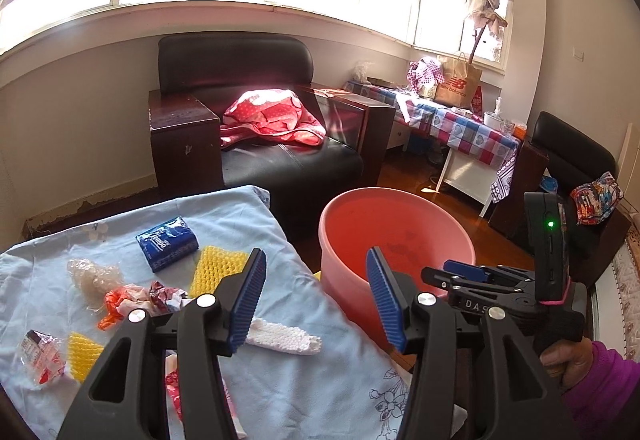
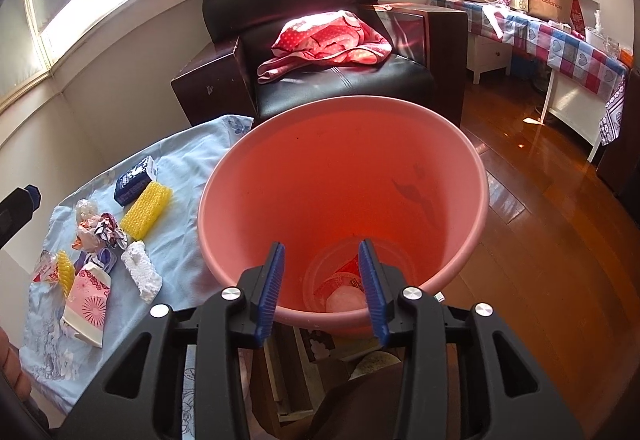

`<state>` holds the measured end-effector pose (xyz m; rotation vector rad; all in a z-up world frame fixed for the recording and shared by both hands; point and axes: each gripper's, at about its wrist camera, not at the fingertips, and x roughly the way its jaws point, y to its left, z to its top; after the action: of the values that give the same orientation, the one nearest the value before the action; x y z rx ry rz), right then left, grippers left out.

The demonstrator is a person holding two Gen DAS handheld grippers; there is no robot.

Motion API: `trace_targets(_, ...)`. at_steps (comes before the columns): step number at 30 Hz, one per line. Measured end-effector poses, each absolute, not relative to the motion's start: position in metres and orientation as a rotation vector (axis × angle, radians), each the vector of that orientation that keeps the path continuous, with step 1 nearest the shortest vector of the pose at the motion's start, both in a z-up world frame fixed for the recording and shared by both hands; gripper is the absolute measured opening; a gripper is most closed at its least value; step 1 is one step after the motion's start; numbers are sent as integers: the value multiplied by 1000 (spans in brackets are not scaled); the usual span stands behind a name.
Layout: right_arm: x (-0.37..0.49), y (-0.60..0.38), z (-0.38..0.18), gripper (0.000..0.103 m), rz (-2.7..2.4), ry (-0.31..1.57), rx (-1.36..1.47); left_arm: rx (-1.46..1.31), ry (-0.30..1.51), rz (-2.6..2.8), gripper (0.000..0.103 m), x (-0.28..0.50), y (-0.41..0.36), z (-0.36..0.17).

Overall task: Collect trash
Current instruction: 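Move both open tools back over the trash on the table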

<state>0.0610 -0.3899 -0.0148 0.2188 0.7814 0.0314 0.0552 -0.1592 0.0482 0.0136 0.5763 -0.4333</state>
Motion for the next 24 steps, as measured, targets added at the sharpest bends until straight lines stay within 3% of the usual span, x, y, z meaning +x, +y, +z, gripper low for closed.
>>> trace_targets(16,49,-317,5,39,222,767,131,-93,675,-96,52,27,-23,19)
trace_targets(24,39,-275,0,39,333,809,96,-118,737,-17,52,19,10,-5)
